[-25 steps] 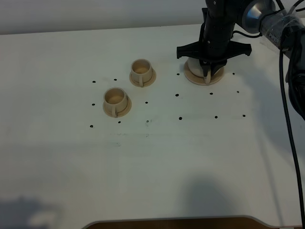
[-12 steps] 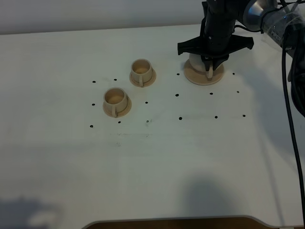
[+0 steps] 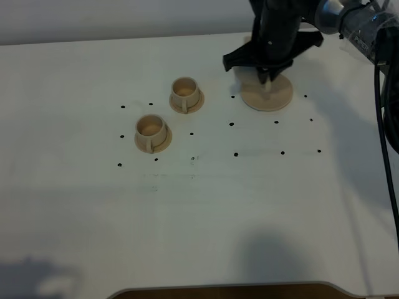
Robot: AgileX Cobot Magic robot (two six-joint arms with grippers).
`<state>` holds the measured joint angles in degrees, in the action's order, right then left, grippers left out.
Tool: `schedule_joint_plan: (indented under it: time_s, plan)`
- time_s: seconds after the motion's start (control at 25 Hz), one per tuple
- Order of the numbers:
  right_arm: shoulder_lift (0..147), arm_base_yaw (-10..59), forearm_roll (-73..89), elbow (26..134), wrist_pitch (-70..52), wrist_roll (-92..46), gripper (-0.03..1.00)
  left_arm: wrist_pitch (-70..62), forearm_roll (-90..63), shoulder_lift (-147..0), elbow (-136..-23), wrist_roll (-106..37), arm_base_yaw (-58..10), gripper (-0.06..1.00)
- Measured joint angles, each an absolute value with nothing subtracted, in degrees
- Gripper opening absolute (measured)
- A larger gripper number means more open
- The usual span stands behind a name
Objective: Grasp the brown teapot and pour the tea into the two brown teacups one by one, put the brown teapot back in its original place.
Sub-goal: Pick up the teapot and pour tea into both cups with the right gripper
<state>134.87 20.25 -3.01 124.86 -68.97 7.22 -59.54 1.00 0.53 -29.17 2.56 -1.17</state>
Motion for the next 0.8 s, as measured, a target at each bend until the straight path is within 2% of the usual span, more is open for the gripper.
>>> schedule_joint_plan:
  time_s: [0.52, 0.8]
  plan:
    - [134.8, 28.4, -13.2, 124.9, -66.9, -12.0, 0.12, -59.5, 1.0, 0.5, -29.2, 2.6, -1.2, 0.46]
    - [136.1, 31.3, -20.3, 124.9, -66.8, -16.3, 0.12, -59.5, 1.0, 0.5, -29.2, 2.6, -1.2, 0.46]
